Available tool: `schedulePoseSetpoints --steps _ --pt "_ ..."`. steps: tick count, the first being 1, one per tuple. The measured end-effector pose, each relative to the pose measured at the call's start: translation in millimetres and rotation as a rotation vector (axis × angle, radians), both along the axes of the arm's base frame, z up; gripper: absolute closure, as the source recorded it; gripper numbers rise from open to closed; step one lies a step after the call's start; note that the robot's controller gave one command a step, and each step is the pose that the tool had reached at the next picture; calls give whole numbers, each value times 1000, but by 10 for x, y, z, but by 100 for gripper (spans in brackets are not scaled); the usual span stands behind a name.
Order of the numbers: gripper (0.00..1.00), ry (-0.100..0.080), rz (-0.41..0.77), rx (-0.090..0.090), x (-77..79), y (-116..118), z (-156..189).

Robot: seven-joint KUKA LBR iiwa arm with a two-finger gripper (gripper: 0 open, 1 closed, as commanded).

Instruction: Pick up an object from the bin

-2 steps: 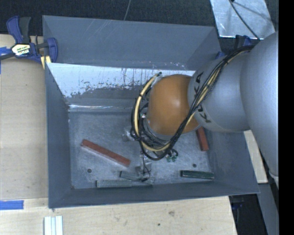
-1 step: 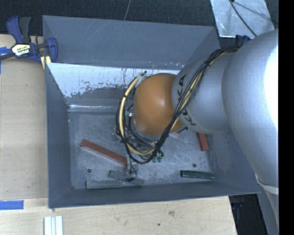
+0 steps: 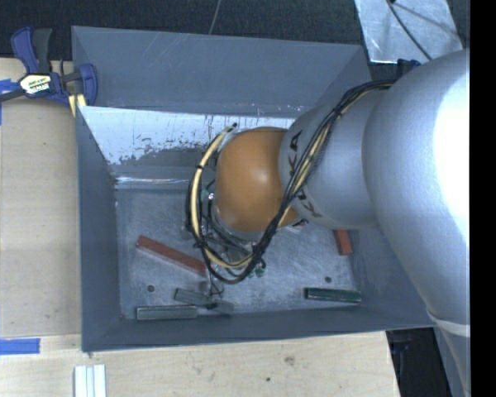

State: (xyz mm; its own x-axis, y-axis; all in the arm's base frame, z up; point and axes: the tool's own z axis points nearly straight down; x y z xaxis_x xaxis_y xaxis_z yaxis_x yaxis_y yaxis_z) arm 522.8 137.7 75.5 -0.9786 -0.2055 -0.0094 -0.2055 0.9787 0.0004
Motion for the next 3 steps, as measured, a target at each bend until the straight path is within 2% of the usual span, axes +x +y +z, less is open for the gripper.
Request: schedulePoseSetpoints --steps 1,2,3 --pt "100 5 249 -2 199 64 -41" --pt "100 5 248 -2 199 64 -41" --pt "100 13 260 -4 173 79 481"
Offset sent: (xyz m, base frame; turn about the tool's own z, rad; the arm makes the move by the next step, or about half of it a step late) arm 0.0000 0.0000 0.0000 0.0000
